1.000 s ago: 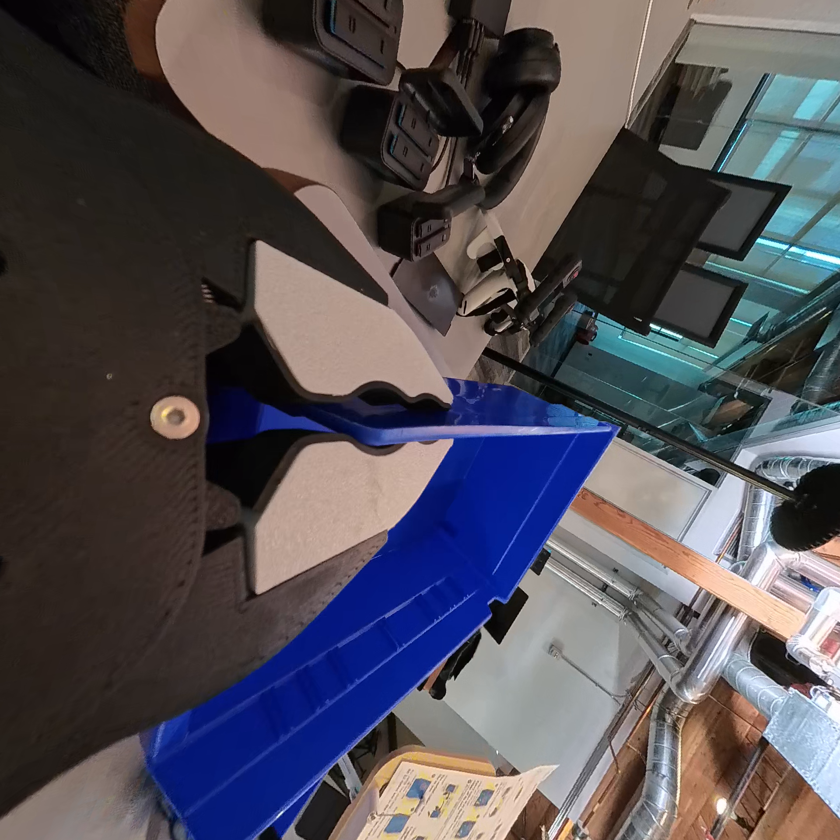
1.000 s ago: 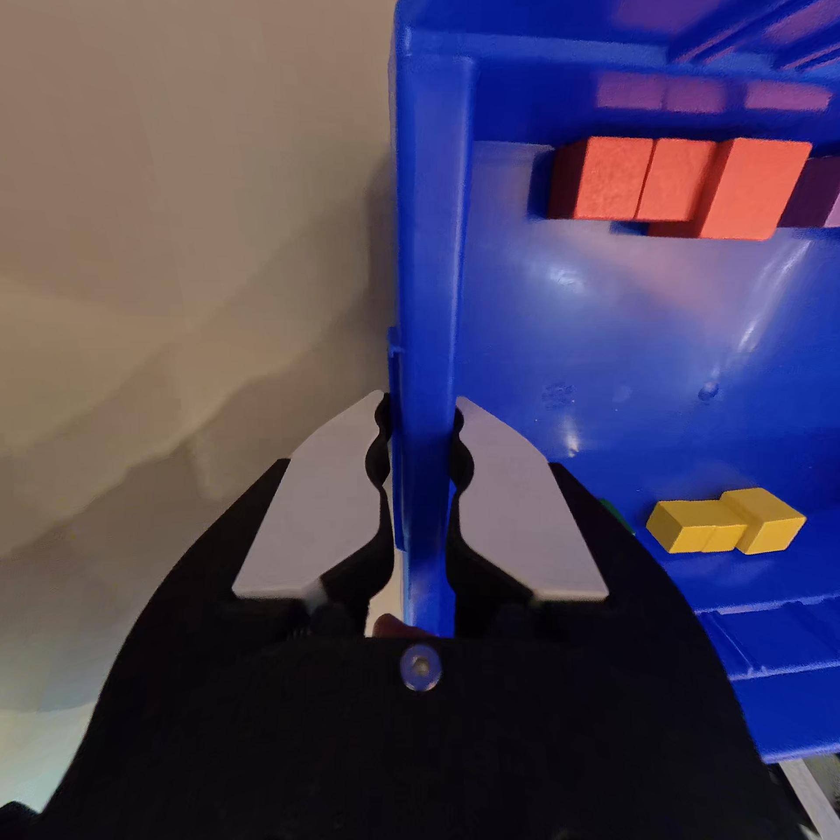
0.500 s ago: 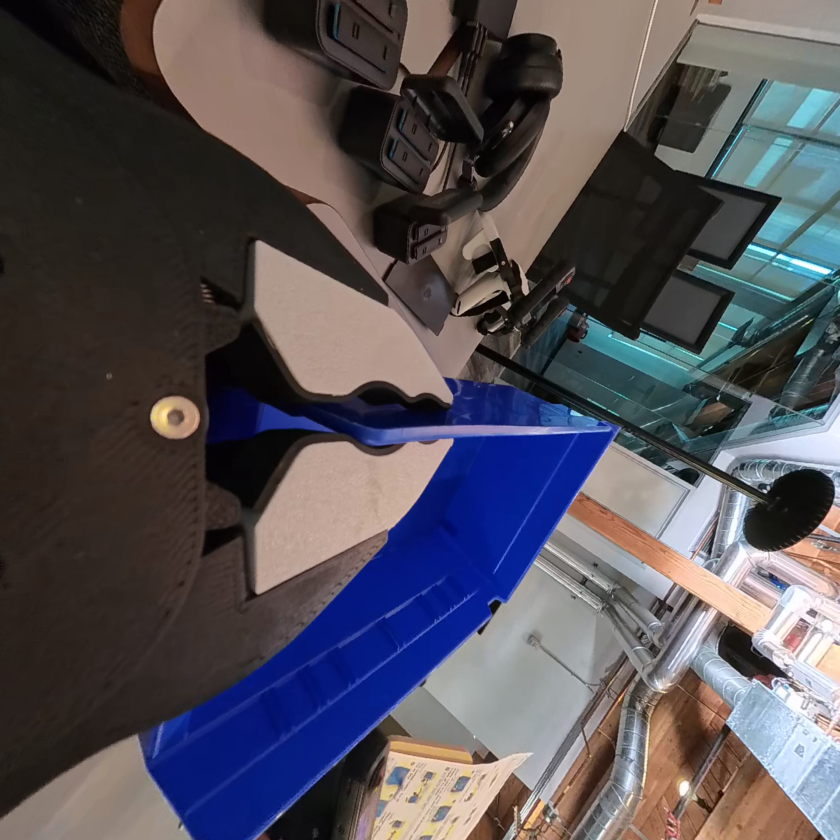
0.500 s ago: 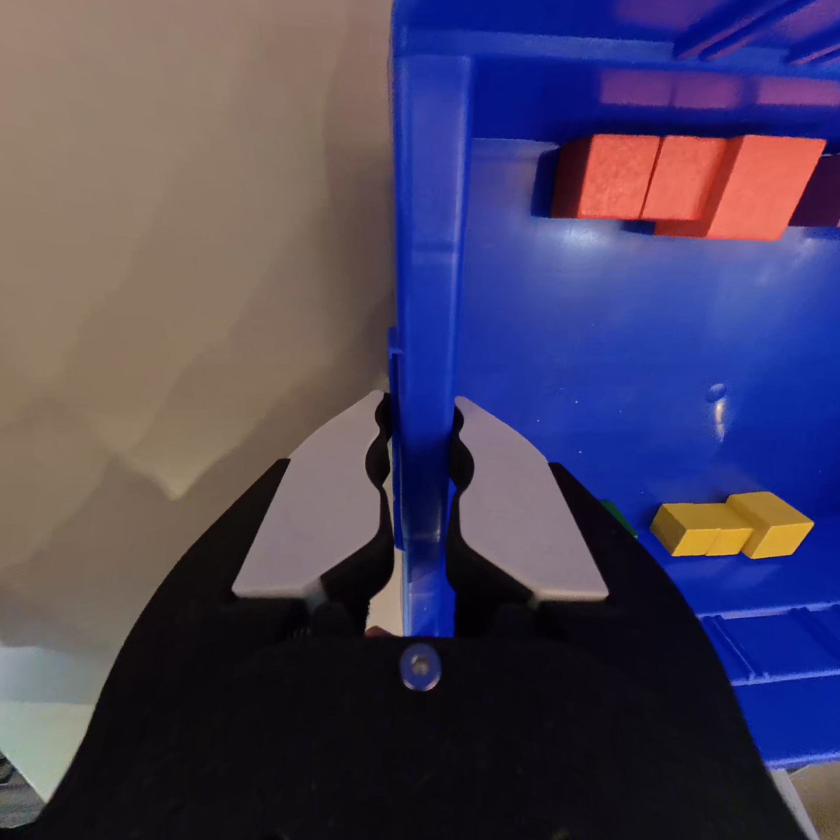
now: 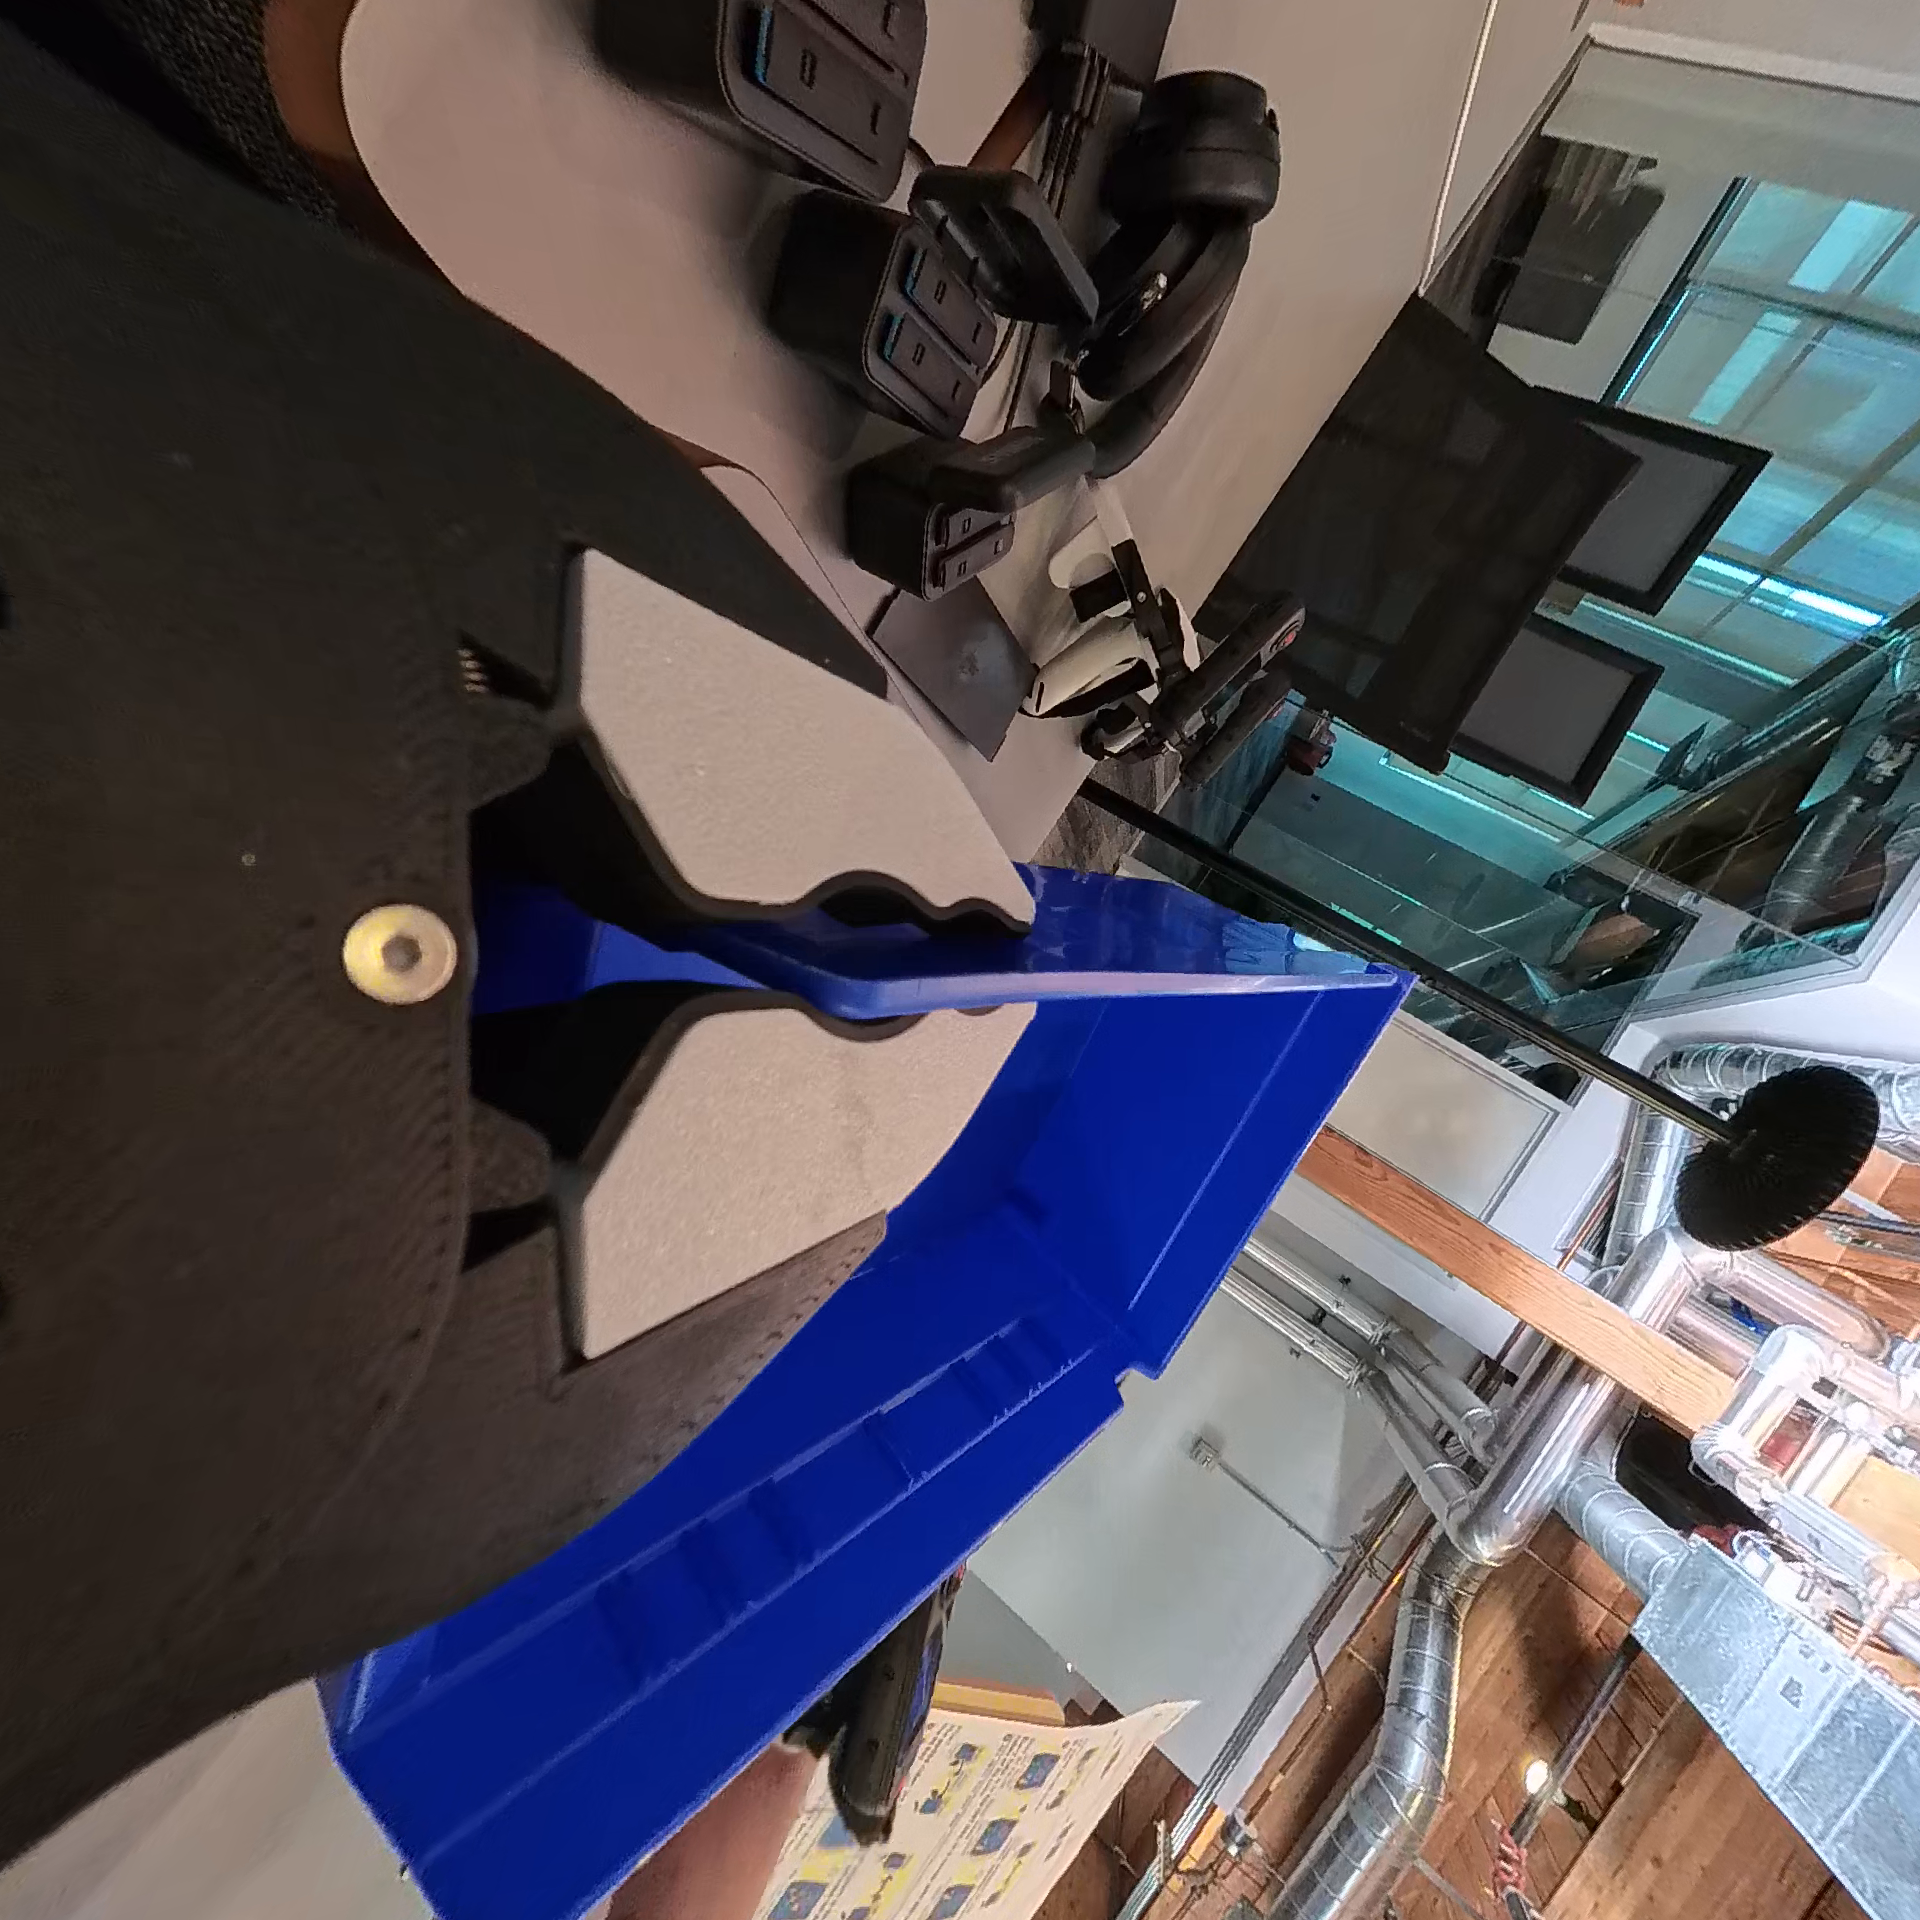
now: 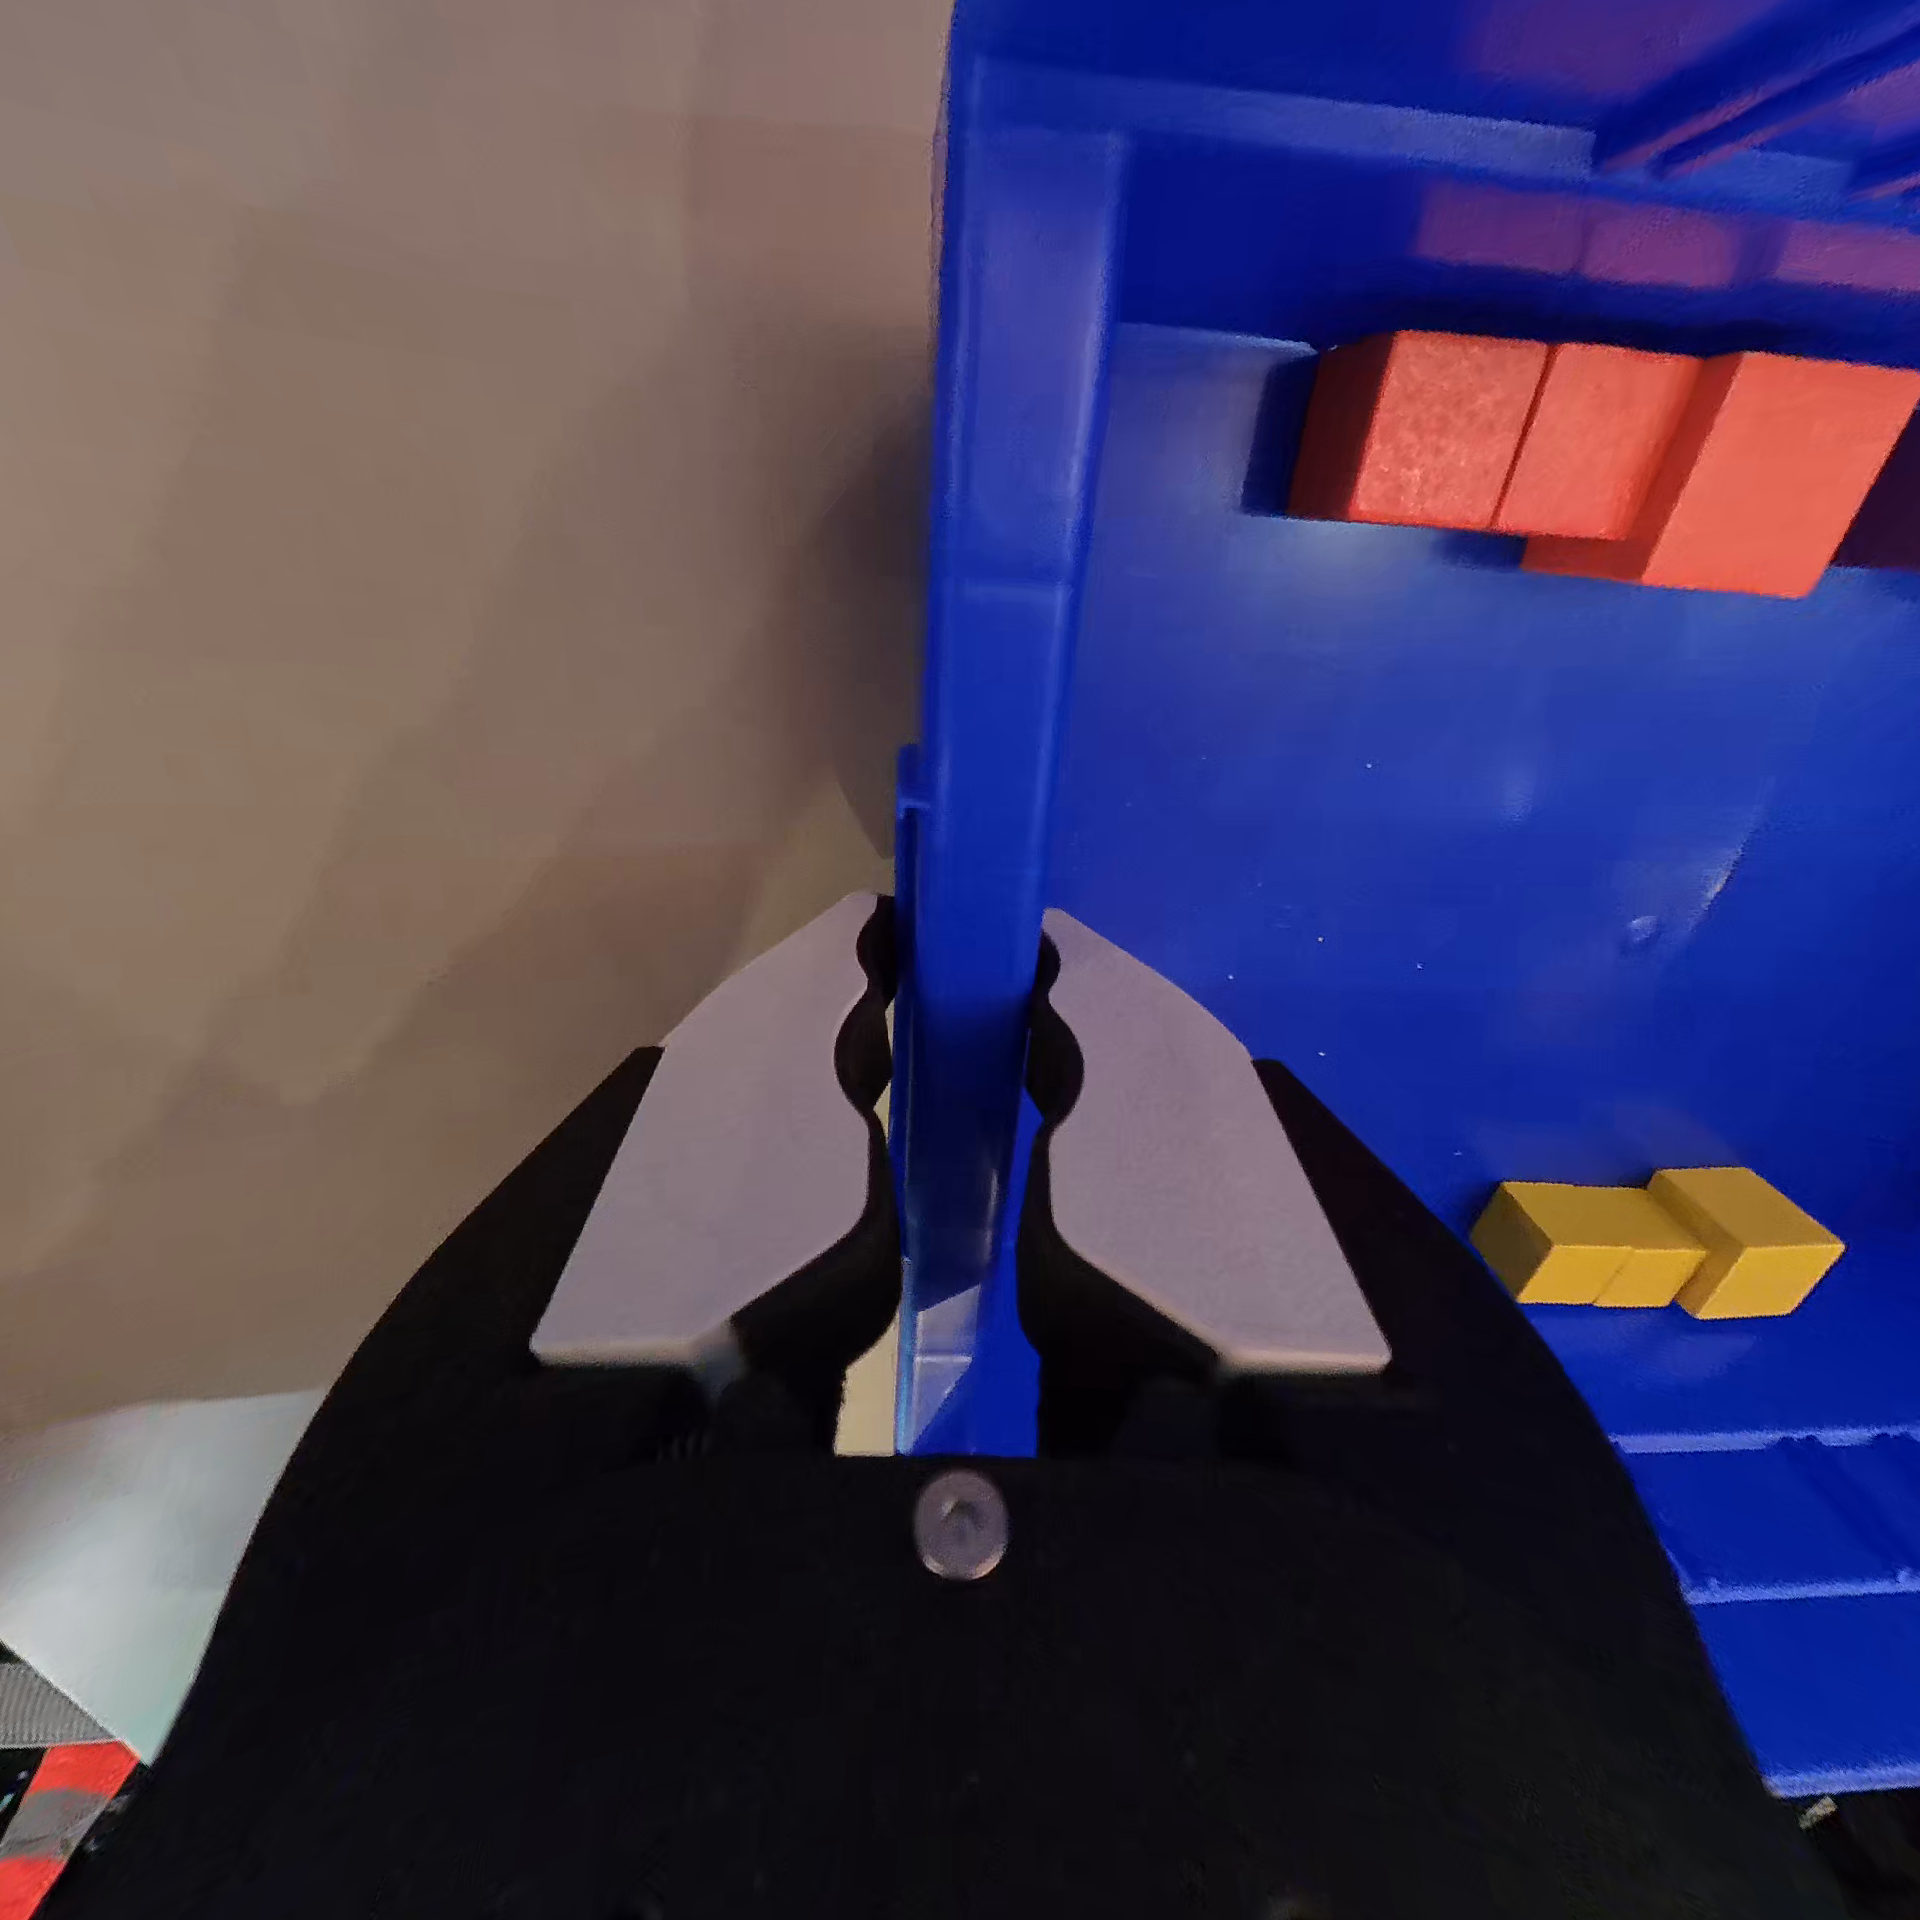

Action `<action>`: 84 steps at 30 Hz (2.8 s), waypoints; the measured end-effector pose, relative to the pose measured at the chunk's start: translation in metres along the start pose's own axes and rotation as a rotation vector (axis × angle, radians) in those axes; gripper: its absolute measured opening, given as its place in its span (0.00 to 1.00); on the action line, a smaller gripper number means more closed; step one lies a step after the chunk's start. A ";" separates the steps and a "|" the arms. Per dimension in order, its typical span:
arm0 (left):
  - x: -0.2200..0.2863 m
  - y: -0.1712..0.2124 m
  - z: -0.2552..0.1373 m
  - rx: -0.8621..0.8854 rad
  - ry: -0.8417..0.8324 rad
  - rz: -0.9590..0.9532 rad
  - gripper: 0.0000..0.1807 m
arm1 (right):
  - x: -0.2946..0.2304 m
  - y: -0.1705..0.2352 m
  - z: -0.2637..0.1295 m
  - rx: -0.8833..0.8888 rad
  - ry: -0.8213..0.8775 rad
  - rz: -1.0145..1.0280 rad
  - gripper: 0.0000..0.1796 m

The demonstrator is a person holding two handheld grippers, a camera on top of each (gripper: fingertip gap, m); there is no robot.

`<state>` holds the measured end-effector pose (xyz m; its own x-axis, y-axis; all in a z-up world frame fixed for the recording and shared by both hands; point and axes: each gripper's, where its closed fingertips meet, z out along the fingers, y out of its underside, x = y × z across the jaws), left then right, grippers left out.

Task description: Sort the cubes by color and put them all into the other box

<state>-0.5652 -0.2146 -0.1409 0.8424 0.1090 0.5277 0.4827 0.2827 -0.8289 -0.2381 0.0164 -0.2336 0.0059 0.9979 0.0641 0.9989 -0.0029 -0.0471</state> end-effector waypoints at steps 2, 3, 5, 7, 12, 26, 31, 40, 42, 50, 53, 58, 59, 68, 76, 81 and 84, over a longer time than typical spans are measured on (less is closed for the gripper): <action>0.000 0.000 0.000 0.000 0.001 -0.001 0.03 | 0.005 -0.005 0.001 0.000 -0.002 0.009 0.13; 0.001 0.001 0.000 -0.001 0.001 -0.001 0.03 | 0.008 -0.007 0.001 -0.001 -0.001 0.014 0.13; 0.001 0.001 0.001 -0.004 0.001 0.004 0.03 | 0.013 -0.011 0.001 0.001 -0.005 0.016 0.13; 0.001 0.001 0.000 -0.006 0.001 0.008 0.03 | 0.018 -0.013 0.002 0.002 -0.011 0.020 0.13; 0.002 0.002 0.001 -0.010 0.006 0.005 0.03 | 0.031 -0.015 0.003 0.000 -0.014 0.017 0.12; 0.004 0.004 0.003 -0.011 0.017 0.011 0.03 | 0.048 -0.013 0.002 -0.001 0.076 0.026 0.45; 0.011 0.001 0.003 0.005 0.029 0.025 0.03 | 0.058 -0.017 -0.045 0.181 0.227 0.062 0.57; 0.068 -0.023 -0.001 0.077 0.100 0.163 0.03 | -0.036 -0.037 -0.180 0.961 -0.001 0.231 0.49; 0.086 -0.027 -0.002 0.091 0.106 0.207 0.03 | -0.055 -0.032 -0.202 1.108 -0.103 0.297 0.51; 0.176 -0.039 -0.008 0.146 0.232 0.278 0.03 | -0.101 0.011 -0.233 1.409 -0.290 0.435 0.62; 0.213 -0.033 -0.009 0.147 0.314 0.269 0.03 | -0.111 0.041 -0.245 1.496 -0.339 0.471 0.63; 0.279 -0.008 -0.010 0.119 0.457 0.257 0.02 | -0.119 0.106 -0.256 1.597 -0.271 0.547 0.63; 0.293 -0.002 -0.010 0.110 0.489 0.248 0.02 | -0.120 0.119 -0.256 1.605 -0.248 0.562 0.63; 0.434 0.090 0.001 -0.037 0.805 0.126 0.03 | -0.131 0.264 -0.269 1.771 0.060 0.756 0.65; 0.576 0.192 -0.010 -0.239 1.075 -0.011 0.03 | -0.154 0.430 -0.269 1.812 0.396 1.014 0.62; 0.642 0.259 -0.023 -0.377 1.180 -0.054 0.04 | -0.162 0.514 -0.251 1.801 0.490 1.172 0.61; 0.662 0.298 -0.025 -0.470 1.196 -0.074 0.04 | -0.158 0.547 -0.230 1.783 0.494 1.265 0.61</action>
<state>0.1427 -0.0815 -0.0432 0.3824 -0.8793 0.2838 0.3691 -0.1361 -0.9194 0.3187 -0.1580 -0.0403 0.7021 0.4374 -0.5619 -0.5817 -0.1028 -0.8069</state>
